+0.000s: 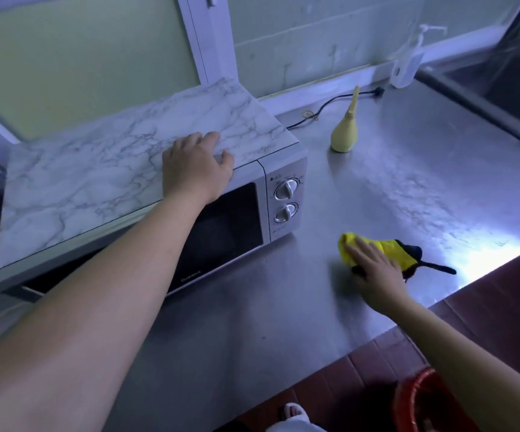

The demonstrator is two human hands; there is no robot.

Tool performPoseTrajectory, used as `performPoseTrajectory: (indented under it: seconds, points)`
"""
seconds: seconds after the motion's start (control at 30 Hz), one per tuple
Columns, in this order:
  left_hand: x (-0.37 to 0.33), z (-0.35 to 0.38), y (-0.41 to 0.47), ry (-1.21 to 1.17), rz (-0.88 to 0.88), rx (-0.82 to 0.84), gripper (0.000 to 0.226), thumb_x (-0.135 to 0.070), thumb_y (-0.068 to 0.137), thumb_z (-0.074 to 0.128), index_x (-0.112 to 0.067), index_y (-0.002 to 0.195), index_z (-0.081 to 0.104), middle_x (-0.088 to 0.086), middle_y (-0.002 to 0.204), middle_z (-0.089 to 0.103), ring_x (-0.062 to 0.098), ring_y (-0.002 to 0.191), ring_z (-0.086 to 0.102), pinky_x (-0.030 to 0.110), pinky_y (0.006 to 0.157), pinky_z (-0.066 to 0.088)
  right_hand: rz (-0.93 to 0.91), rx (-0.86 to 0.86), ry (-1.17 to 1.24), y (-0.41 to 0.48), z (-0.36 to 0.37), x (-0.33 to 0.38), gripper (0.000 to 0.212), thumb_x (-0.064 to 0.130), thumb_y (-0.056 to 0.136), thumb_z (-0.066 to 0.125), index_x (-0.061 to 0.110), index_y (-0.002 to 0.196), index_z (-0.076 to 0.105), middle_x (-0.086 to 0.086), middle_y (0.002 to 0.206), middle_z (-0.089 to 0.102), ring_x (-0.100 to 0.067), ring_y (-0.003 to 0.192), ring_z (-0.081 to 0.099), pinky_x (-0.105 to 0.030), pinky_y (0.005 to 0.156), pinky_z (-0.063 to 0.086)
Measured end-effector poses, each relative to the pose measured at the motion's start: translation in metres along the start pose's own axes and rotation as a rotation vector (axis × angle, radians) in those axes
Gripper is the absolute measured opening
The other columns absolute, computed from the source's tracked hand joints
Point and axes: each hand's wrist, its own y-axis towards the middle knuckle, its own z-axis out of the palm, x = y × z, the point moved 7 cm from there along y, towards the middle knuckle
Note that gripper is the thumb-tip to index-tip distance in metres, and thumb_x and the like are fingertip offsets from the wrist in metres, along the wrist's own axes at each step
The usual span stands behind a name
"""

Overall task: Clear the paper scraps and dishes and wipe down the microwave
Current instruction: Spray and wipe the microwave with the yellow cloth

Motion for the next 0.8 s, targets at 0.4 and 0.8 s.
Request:
performPoseTrajectory:
  seconds: [0.4,0.8]
  points:
    - [0.012,-0.010,-0.007,-0.322,-0.079,0.078,0.044,-0.036,0.089,0.057,-0.020,0.130,0.061,0.000,0.136,0.058,0.022,0.129,0.049,0.034,0.111,0.034,-0.111,-0.066,0.457,0.028,-0.100,0.129,0.020,0.030,0.100,0.053,0.026,0.098,0.073,0.010,0.091,0.074,-0.012,0.079,0.066,-0.031,0.075,0.052]
    - [0.169,-0.053,-0.095,0.157,-0.326,0.147,0.074,-0.076,0.087,0.014,-0.044,0.153,0.024,-0.002,0.164,0.022,0.021,0.149,0.022,0.041,0.120,0.018,-0.458,-0.024,-0.193,0.241,-0.118,0.324,0.072,0.067,0.094,0.034,0.027,0.155,0.029,0.001,0.165,0.021,-0.019,0.152,0.016,-0.047,0.121,0.012]
